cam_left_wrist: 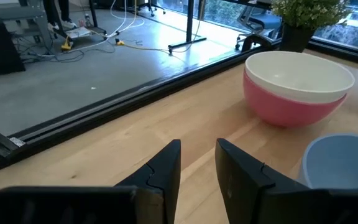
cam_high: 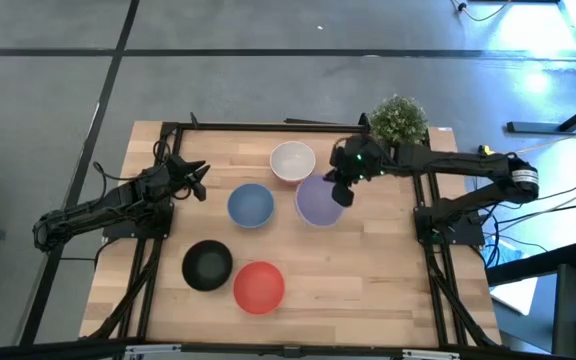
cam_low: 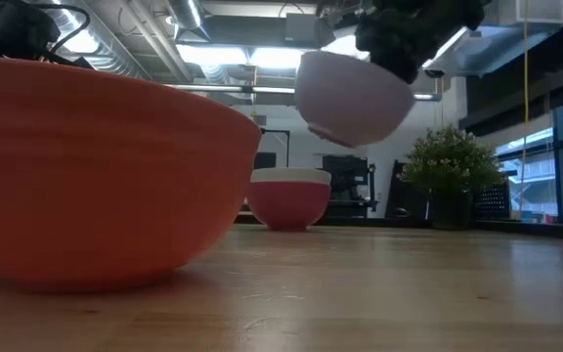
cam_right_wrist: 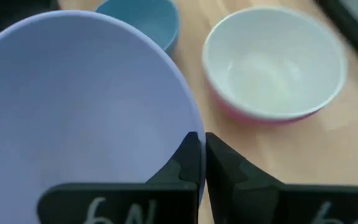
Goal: Nest bowls inside each other
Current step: Stack the purple bowl on top of the white bowl
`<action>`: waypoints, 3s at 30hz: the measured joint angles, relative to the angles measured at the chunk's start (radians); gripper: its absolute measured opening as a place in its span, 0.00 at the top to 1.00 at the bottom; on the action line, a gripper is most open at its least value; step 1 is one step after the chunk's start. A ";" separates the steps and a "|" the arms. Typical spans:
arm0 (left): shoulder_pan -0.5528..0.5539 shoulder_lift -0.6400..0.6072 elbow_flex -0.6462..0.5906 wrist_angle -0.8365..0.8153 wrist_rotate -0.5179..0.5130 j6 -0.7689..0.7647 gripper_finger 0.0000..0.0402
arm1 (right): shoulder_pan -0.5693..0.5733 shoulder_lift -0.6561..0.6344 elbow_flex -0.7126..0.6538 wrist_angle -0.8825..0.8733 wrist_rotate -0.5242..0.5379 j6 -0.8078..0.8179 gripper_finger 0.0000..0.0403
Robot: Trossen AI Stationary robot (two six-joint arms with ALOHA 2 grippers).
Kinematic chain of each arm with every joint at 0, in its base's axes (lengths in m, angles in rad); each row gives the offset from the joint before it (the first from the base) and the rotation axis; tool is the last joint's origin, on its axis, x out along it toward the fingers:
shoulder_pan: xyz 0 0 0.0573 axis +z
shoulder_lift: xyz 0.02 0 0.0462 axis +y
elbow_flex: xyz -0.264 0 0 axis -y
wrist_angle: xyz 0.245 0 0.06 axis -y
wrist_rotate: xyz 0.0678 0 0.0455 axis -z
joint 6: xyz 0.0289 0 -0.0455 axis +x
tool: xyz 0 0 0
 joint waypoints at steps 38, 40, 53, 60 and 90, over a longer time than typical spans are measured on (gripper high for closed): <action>0.000 0.000 0.000 0.000 -0.001 0.001 0.76 | -0.348 0.641 0.753 -0.369 -0.217 -0.351 0.97; 0.000 0.000 0.000 0.000 -0.002 0.001 0.76 | -0.348 0.653 0.768 -0.377 -0.223 -0.363 0.98; 0.000 0.000 0.000 0.000 -0.002 0.027 0.76 | -0.348 0.668 0.790 -0.400 -0.232 -0.368 0.98; 0.000 0.000 0.000 0.000 -0.002 0.027 0.76 | -0.348 0.692 0.790 -0.385 -0.232 -0.356 0.98; 0.000 0.000 0.000 -0.001 -0.020 0.052 0.76 | -0.338 0.801 0.793 -0.435 -0.172 -0.372 0.98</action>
